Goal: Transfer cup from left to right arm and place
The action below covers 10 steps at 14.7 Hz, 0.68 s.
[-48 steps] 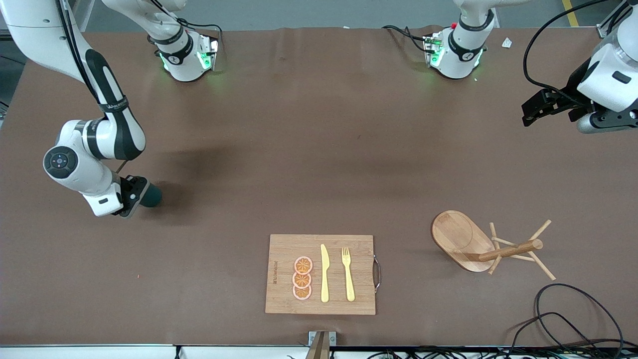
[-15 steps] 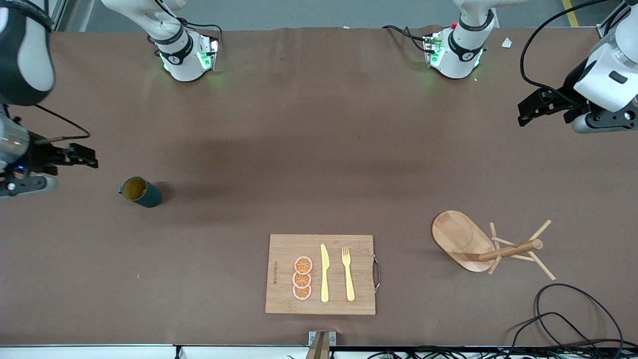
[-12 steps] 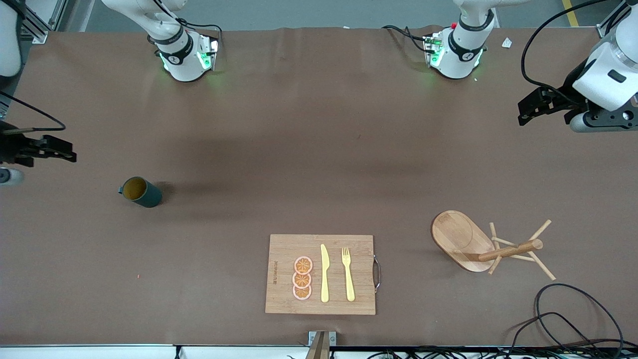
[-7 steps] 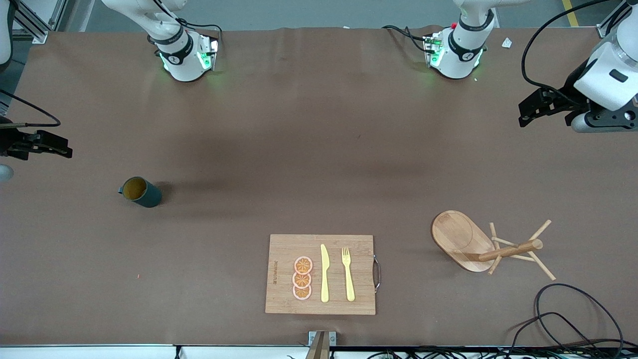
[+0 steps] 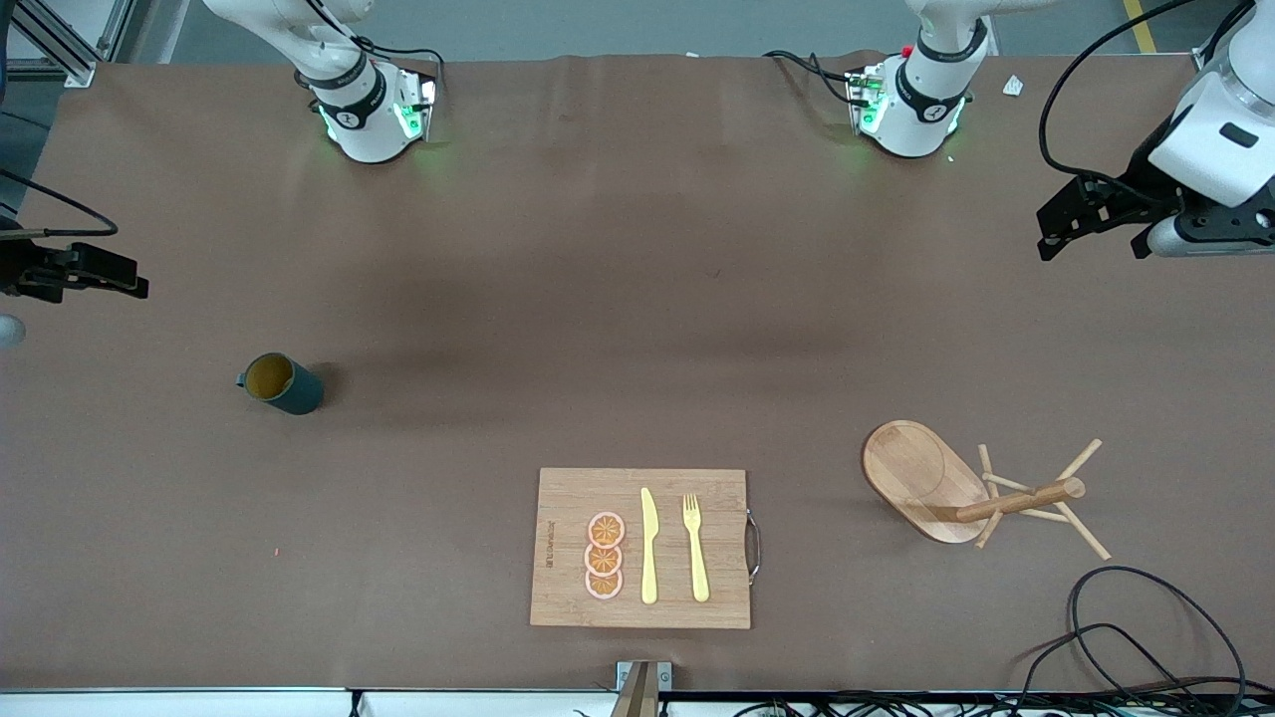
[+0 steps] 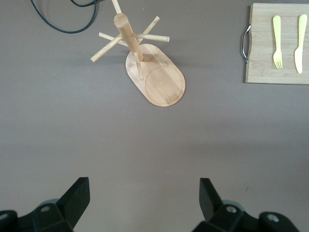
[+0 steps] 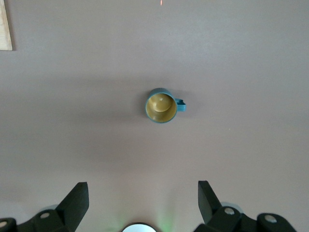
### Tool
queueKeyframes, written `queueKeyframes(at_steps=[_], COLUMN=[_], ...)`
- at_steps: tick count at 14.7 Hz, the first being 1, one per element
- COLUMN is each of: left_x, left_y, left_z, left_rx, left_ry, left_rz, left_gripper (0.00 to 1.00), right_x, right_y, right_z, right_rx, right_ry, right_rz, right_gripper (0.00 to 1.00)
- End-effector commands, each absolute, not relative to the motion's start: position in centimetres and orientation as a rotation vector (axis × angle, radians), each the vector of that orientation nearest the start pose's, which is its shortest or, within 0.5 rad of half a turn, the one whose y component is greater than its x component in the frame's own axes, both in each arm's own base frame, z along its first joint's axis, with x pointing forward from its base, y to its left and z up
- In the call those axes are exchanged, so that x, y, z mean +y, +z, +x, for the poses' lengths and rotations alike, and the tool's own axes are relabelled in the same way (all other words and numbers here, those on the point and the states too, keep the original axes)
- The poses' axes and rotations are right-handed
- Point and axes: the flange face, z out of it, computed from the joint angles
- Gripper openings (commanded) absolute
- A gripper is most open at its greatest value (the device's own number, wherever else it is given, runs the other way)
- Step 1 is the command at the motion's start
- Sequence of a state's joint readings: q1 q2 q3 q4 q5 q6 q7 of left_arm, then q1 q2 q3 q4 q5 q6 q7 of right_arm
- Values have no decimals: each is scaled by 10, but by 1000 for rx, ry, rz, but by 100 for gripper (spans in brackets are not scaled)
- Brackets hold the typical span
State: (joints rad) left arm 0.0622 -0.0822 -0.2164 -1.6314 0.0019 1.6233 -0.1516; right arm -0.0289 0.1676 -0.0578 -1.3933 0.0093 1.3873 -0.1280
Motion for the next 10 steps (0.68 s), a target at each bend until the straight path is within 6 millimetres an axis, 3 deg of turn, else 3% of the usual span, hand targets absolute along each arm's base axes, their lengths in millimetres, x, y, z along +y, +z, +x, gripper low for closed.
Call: queueKeyframes(at_steps=[1, 4, 6, 10], left_x=[-88, -88, -89, -98], left_y=[645, 642, 639, 637], left_z=[519, 520, 523, 522], left_rx=[30, 39, 42, 64], left_ry=[-138, -131, -126, -123], left_rz=[-3142, -3144, -3147, -3147], left_gripper=[100, 100, 100, 100], right_x=[-40, -35, -20, -20], right_y=[604, 611, 611, 616], right_z=[579, 566, 561, 550], right_rx=[-77, -93, -137, -136], right_ry=[271, 267, 276, 275], right_rz=[-3101, -3104, -3143, -3151], right_gripper=[100, 100, 100, 100])
